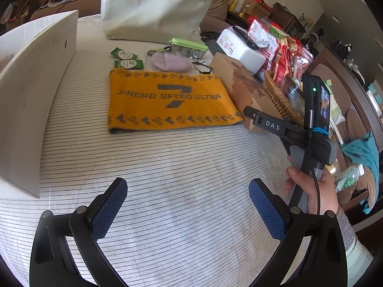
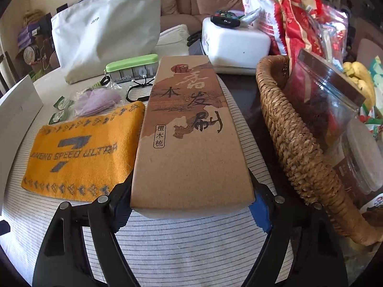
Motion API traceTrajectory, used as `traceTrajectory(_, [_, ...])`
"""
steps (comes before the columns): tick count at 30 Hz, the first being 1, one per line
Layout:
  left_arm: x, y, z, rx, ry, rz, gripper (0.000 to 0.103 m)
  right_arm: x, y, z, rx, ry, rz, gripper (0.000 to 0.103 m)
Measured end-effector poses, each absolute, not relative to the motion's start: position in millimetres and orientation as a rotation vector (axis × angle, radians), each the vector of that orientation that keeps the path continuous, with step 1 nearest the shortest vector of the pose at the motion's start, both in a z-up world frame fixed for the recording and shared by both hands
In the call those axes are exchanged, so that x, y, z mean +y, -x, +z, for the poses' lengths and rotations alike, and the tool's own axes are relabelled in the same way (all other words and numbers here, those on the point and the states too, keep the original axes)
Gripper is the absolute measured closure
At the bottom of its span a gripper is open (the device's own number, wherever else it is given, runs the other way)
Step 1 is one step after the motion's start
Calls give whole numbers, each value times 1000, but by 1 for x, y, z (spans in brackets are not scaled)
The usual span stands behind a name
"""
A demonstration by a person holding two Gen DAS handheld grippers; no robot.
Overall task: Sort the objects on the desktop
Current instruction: 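Lower the right gripper around the cardboard box and close on it, then grasp the box's other end with the left gripper while the right gripper holds it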
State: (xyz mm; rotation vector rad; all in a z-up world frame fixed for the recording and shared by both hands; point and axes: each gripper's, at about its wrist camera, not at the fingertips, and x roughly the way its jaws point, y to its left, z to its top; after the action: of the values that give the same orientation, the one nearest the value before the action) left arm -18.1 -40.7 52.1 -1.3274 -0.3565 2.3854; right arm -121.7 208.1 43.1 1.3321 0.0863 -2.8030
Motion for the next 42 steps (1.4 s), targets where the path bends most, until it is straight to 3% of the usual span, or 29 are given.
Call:
traceTrajectory(9, [-24, 5, 55, -642, 1313, 2195, 0, 207, 59, 92, 155, -1307, -2747, 24])
traceTrajectory(20, [29, -25, 3, -983, 1426, 1917, 0, 225, -94, 69, 56, -1473, -2553, 25])
traceTrajectory(24, [48, -28, 7, -977, 1441, 1919, 0, 213, -129, 69, 146, -1477, -2502, 25])
traceTrajectory(32, [40, -37, 6, -1018, 1399, 1850, 1, 196, -156, 78, 131, -1411, -2413, 25])
traceTrajectory(36, [21, -38, 19, -964, 1379, 1889, 12, 186, -156, 92, 132, -1351, -2410, 25])
traceTrajectory(37, [16, -38, 25, -947, 1374, 1917, 29, 182, -157, 96, 148, -1334, -2417, 25])
traceTrajectory(42, [-21, -34, 58, -974, 1283, 1973, 34, 161, -154, 121, 154, -1241, -2409, 25])
